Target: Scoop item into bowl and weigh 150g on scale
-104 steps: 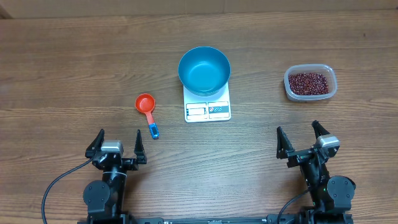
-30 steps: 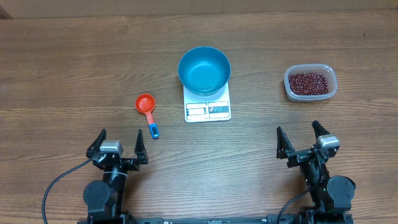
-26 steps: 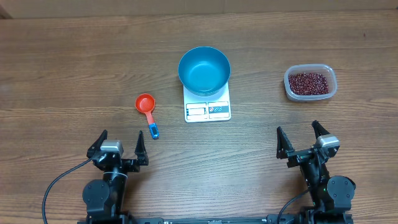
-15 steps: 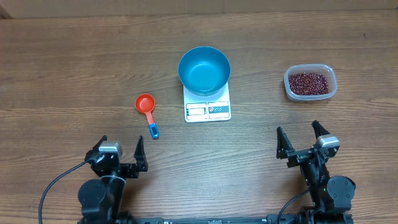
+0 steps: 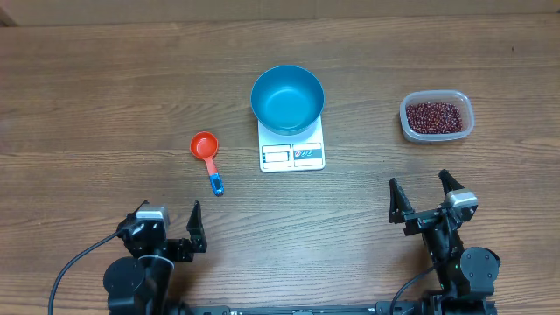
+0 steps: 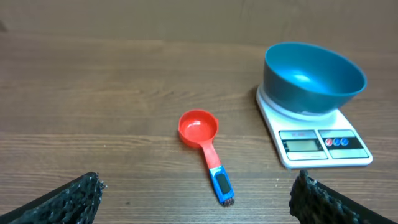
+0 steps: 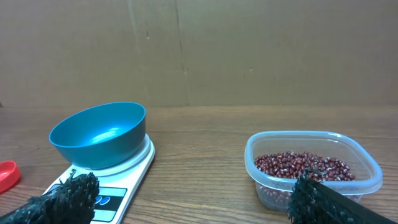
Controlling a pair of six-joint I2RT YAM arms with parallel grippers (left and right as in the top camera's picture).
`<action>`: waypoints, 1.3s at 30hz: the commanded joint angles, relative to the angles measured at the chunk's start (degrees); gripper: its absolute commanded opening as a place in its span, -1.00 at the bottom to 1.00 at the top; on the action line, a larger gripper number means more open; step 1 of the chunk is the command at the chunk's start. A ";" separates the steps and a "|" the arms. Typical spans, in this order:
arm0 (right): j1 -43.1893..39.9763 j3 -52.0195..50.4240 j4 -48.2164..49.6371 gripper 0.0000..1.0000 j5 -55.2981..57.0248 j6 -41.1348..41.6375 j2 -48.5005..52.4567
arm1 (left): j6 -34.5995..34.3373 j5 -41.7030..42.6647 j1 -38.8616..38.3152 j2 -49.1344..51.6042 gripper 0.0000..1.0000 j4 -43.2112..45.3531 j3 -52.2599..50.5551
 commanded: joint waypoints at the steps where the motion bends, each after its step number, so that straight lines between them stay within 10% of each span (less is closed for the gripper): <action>1: -0.17 -0.61 0.35 1.00 0.11 0.17 -0.55 | -0.96 -0.37 0.26 0.74 0.99 -1.55 4.13; 39: -0.17 -0.61 0.35 1.00 0.11 0.17 -0.55 | 2.05 0.09 0.26 60.24 0.99 -25.81 43.65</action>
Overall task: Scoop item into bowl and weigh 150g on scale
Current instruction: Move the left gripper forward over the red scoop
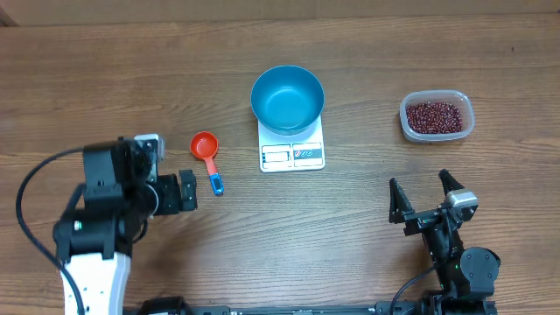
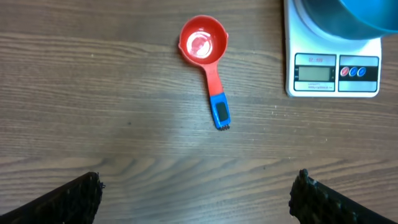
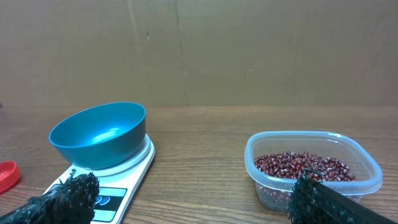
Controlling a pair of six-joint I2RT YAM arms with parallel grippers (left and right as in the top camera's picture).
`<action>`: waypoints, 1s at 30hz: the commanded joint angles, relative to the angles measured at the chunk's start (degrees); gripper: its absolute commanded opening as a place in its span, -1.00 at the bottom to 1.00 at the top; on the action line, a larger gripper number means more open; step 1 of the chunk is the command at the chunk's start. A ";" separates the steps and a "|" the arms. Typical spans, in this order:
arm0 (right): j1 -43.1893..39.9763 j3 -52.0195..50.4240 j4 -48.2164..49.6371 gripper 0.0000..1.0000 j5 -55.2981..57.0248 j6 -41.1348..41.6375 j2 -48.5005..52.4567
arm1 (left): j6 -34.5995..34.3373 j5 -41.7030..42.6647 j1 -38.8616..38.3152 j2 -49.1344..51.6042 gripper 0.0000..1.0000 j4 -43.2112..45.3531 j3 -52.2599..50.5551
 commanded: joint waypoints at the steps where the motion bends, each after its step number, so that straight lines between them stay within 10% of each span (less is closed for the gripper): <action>1: -0.15 -0.61 0.35 1.00 0.11 0.17 -0.55 | 1.38 0.04 0.26 3.72 0.99 -1.66 4.44; 30: -0.15 -0.61 0.35 1.00 0.11 0.17 -0.55 | 4.31 2.21 0.26 32.89 0.99 -12.24 28.59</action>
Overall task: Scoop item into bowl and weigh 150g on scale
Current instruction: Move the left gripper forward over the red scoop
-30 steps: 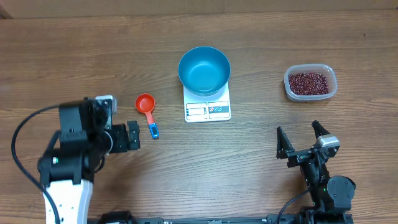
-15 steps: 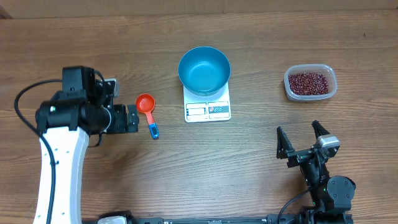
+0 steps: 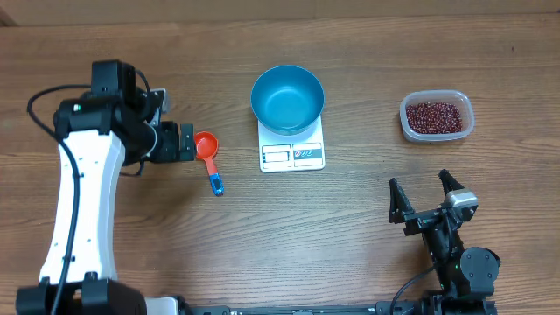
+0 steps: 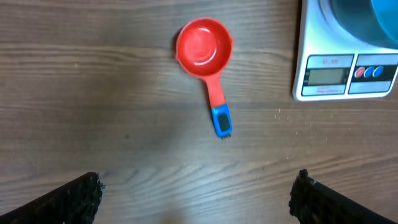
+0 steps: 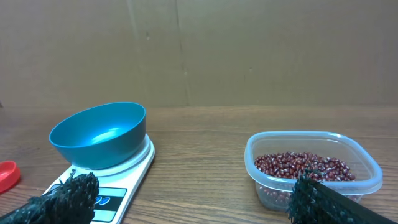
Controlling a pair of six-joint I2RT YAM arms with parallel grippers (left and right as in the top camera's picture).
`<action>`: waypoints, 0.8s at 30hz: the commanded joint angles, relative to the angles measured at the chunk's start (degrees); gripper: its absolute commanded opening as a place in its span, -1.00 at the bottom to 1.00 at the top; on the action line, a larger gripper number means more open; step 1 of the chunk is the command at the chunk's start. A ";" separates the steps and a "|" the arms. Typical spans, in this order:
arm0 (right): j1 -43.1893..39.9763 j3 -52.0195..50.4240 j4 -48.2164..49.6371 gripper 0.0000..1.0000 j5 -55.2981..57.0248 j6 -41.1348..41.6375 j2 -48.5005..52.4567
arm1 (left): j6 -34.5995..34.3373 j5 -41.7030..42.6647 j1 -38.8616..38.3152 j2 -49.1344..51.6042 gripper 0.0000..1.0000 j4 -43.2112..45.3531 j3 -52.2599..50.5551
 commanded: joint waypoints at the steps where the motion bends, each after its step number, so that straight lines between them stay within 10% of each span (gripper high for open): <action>1: -0.17 -0.61 0.33 1.00 0.13 0.20 -0.55 | 1.29 1.09 0.26 2.86 0.99 -0.44 3.17; 24: -0.17 -0.61 0.33 1.00 0.13 0.20 -0.55 | 1.31 0.61 0.26 12.79 0.99 4.87 3.85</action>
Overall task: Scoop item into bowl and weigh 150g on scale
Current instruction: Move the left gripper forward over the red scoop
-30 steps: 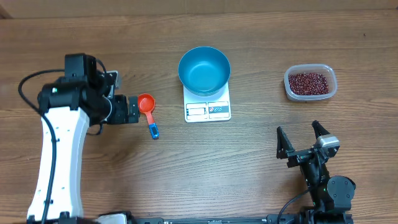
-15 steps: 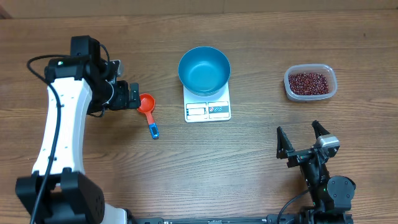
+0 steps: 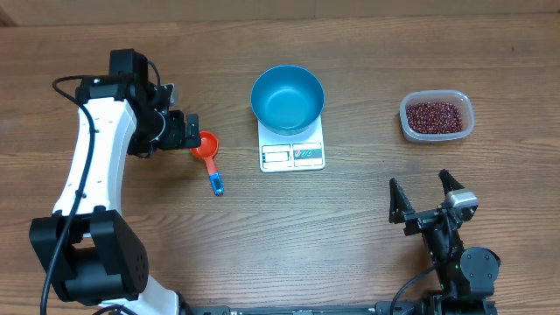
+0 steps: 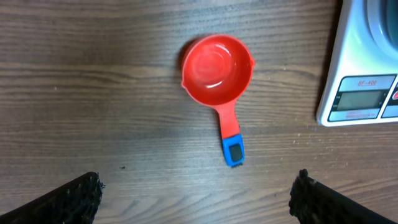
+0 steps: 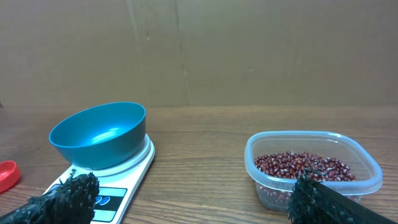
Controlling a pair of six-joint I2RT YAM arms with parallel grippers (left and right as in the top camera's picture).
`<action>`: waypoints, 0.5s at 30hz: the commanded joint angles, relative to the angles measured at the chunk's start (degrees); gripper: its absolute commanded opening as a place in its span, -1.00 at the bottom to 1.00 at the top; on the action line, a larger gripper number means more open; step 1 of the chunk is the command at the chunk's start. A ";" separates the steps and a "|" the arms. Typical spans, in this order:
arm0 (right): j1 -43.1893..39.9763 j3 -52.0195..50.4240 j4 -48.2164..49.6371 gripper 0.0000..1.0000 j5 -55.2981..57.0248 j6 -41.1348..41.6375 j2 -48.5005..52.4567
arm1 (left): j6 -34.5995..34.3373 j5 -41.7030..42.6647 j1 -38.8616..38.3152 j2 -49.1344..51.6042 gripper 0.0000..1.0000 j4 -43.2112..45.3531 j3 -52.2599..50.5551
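A red scoop (image 3: 207, 153) with a blue handle tip lies flat on the table, left of the white scale (image 3: 292, 154). An empty blue bowl (image 3: 287, 99) stands on that scale. My left gripper (image 3: 182, 131) hangs open just left of the scoop's cup, holding nothing. From the left wrist the scoop (image 4: 217, 62) shows ahead of the gripper (image 4: 196, 199), between its wide-apart fingers. A clear tub of red beans (image 3: 436, 116) sits at the far right. My right gripper (image 3: 423, 199) rests open near the front edge, pointing at the tub (image 5: 311, 168) and bowl (image 5: 99, 134).
The scale's edge (image 4: 360, 87) with its display shows at the right of the left wrist view. A cardboard wall (image 5: 199, 50) stands behind the table. Bare wooden tabletop (image 3: 350, 219) lies between the scale and the right arm.
My left gripper has moved a little farther back and closer to the scoop, which now looks larger in the left wrist view. It is still open. The right arm has not moved.
My left gripper first rested open at the front left, facing the scoop and scale. It then stood over the table left of the scoop's handle, then beside the cup, and now nearer still. Scoop, bowl, scale, beans and right arm stayed put.
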 commanded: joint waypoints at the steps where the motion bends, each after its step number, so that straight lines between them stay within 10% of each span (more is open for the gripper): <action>1: -0.15 -0.61 0.35 1.00 0.13 0.17 -0.55 | 1.29 0.63 0.26 0.83 0.99 1.01 1.44; 15: -0.15 -0.61 0.35 1.00 0.13 0.17 -0.55 | 1.29 0.59 0.26 0.87 0.79 4.42 1.44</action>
